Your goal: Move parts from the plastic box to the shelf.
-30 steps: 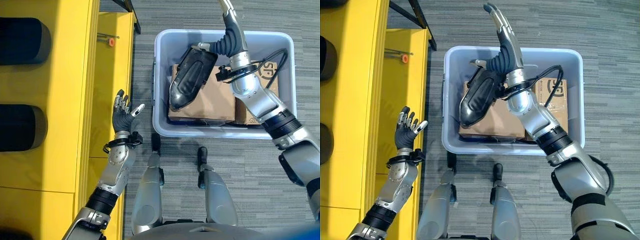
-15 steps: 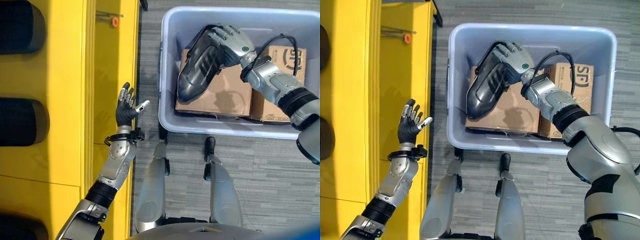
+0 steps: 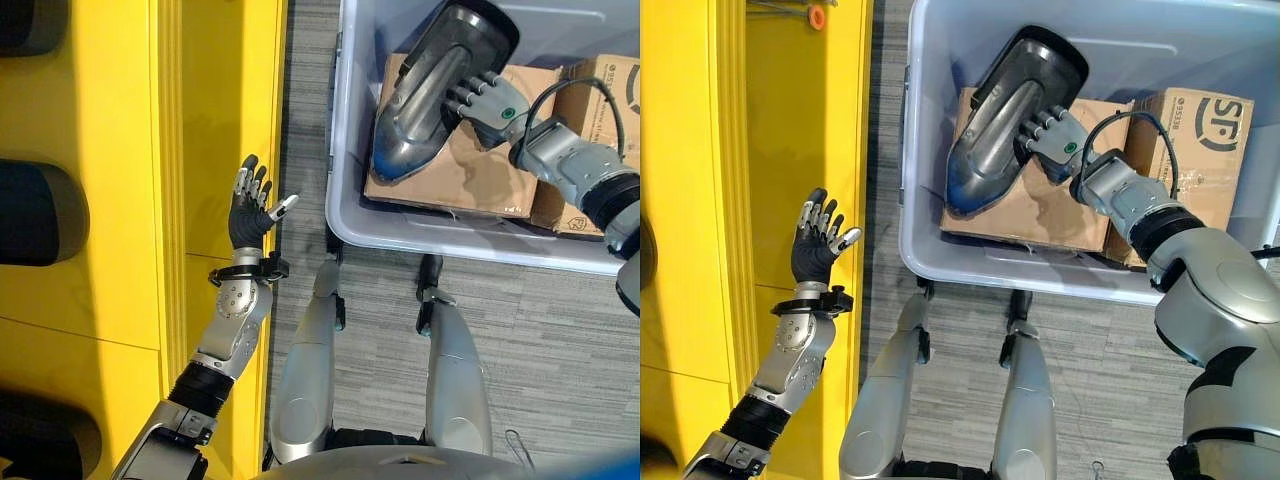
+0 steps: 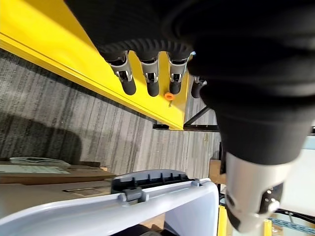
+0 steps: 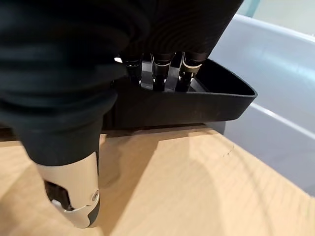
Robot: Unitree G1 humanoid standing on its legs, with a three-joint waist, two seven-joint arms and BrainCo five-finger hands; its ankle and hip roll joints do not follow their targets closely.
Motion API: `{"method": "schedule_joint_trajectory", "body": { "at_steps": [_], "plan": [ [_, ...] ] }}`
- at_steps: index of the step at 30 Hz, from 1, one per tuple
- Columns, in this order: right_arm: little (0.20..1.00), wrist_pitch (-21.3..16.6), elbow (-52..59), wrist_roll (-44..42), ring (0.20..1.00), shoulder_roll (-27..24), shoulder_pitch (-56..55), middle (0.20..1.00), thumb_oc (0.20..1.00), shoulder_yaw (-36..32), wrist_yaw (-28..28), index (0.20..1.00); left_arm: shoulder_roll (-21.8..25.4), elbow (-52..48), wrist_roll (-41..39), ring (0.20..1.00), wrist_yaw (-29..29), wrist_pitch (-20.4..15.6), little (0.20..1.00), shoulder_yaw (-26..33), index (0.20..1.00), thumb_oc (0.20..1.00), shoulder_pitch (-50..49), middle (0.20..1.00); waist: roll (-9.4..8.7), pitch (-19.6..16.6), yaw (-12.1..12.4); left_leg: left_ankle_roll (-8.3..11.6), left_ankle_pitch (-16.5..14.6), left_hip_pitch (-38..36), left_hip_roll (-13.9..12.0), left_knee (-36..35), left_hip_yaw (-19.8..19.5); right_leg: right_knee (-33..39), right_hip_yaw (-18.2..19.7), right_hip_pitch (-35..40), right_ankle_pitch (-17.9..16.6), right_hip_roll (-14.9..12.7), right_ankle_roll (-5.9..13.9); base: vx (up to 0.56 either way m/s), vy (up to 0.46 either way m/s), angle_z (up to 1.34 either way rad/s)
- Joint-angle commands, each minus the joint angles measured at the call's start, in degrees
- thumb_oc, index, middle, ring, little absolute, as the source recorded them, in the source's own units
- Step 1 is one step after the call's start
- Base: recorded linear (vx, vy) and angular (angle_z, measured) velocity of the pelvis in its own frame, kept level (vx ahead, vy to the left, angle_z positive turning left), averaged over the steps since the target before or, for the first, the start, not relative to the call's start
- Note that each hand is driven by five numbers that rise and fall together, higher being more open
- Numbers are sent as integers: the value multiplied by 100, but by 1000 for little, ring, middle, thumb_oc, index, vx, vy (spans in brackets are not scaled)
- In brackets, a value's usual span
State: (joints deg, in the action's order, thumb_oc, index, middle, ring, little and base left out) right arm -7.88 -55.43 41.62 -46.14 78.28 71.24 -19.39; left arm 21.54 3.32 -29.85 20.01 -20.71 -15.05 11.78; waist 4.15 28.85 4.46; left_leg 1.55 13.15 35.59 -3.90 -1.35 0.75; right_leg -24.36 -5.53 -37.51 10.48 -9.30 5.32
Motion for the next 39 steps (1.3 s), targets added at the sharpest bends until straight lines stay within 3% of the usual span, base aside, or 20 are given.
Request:
{"method": "schedule_joint_trajectory", "body": {
  "at_steps": [1, 7, 9, 11, 16, 23, 31, 39],
  "plan": [
    [1000, 73, -487, -76, 1000, -632, 985, 1000, 1000, 581, 19, 1000, 23, -580, 39, 1000, -10, -352, 1000, 152, 1000, 1000, 267, 1000, 13, 95, 176, 463, -697, -705, -358, 74, -256, 821, -94, 121, -1221, -309, 368, 22, -3, 7],
    [1000, 175, -825, -89, 1000, -685, 876, 1000, 1000, 488, 19, 1000, -30, -581, 55, 1000, -13, -351, 1000, 170, 1000, 1000, 282, 1000, 39, 95, 199, 469, -665, -632, -347, 46, -307, 745, -138, 22, -1193, -330, 362, 17, 1, 9],
    [1000, 298, -1091, -244, 1000, -561, 626, 1000, 1000, 141, 56, 1000, -107, -537, 66, 1000, 18, -336, 1000, 158, 1000, 1000, 332, 1000, 49, 95, 204, 457, -678, -634, -337, 49, -294, 735, -142, 12, -1201, -329, 362, 2, 20, 6],
    [1000, 609, -1724, -549, 1000, -74, 229, 1000, 1000, -552, 125, 1000, -179, -474, 72, 1000, 51, -289, 1000, 87, 1000, 1000, 426, 1000, 44, 95, 232, 453, -694, -663, -332, 63, -291, 760, -147, 61, -1217, -325, 356, -7, 22, 7],
    [1000, 816, -2193, -995, 1000, 386, 9, 1000, 1000, -1297, 28, 1000, -245, -480, 102, 1000, 85, -225, 1000, 75, 1000, 1000, 498, 1000, 44, 95, 241, 447, -760, -717, -314, 93, -282, 821, -177, 189, -1200, -349, 360, -2, 16, 5],
    [1000, 878, -2669, -3281, 1000, 952, -103, 1000, 1000, -3197, -471, 1000, -359, -496, -7, 1000, 172, -104, 1000, -113, 1000, 1000, 562, 1000, 113, 95, 314, 408, -795, -769, -275, 82, -285, 905, -186, 309, -1222, -360, 360, 0, 9, 1],
    [1000, 841, -2871, -4853, 1000, 1283, -298, 1000, 1000, -4341, -703, 1000, -399, -454, -21, 1000, 316, -8, 1000, -260, 1000, 1000, 700, 1000, 217, 95, 424, 379, -811, -789, -253, 101, -324, 980, -242, 431, -1243, -386, 365, 0, 0, 0],
    [1000, 592, -2814, -6037, 1000, 1948, -595, 1000, 1000, -5246, -1136, 1000, -494, -329, -8, 1000, 541, 54, 1000, -399, 1000, 1000, 844, 1000, 268, 95, 478, 355, -850, -843, -234, 122, -355, 1011, -272, 550, -1227, -385, 366, 0, 0, 0]
  ]
}}
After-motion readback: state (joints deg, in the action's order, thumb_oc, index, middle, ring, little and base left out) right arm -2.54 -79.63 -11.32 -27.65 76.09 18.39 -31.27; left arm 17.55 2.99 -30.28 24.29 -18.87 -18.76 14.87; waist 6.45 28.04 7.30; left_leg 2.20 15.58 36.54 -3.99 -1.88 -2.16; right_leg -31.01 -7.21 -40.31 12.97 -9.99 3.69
